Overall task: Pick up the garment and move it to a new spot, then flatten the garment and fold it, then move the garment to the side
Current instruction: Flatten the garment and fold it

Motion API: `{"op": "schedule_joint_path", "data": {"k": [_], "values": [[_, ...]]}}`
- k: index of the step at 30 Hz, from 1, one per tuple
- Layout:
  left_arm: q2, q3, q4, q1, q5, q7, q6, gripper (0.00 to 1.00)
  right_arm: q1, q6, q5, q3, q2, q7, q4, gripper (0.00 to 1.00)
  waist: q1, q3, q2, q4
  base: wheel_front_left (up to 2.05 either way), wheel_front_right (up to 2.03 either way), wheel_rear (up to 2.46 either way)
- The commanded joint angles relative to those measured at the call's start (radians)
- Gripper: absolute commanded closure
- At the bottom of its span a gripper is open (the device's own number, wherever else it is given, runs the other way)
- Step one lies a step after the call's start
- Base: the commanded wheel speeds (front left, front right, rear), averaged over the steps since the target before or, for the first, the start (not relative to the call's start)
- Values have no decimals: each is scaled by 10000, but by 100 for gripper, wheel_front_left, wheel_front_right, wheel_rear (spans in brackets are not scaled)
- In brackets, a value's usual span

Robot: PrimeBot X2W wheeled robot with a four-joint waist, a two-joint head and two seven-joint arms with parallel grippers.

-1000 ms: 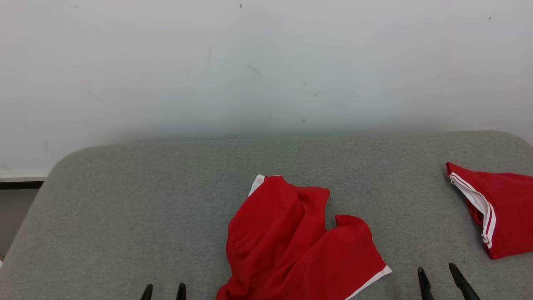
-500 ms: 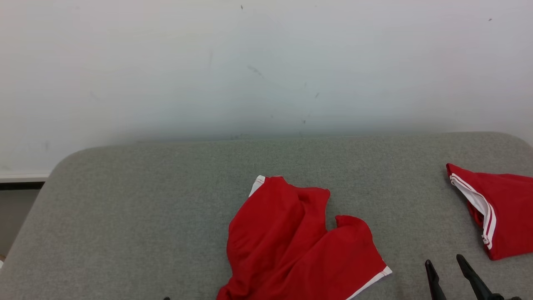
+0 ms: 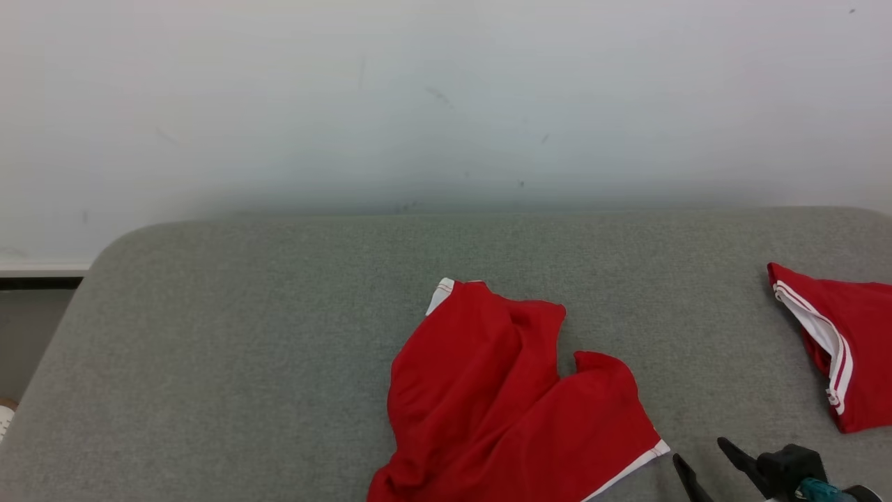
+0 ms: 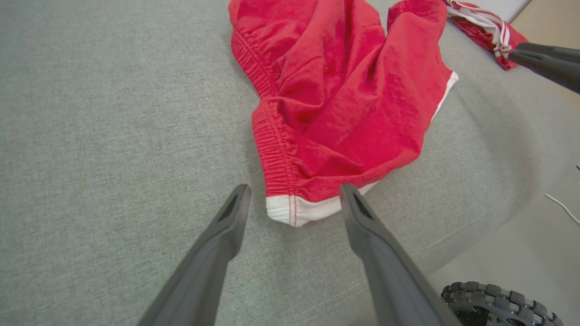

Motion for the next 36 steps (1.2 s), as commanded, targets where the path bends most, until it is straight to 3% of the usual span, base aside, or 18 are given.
{"op": "schedule_joint_path", "data": {"k": [1,15,36], "values": [[160,-72,-77,-148,-128,83,-18,0,-219,-29,94,147,-48,83,173,0,0,99,0,89,0,0,0],[973,-1473,-113,-1010,-1381,326,-22,0,-1904,-29,475,1505,-5,-67,2303,0,0,834,0,501,0,0,0],[1529,-3289,1609,-2681,-2472,-419,-24,0,-3043,-12,1418,3361,-8,14,3452,0,0,1408,0,389,0,0,0]]}}
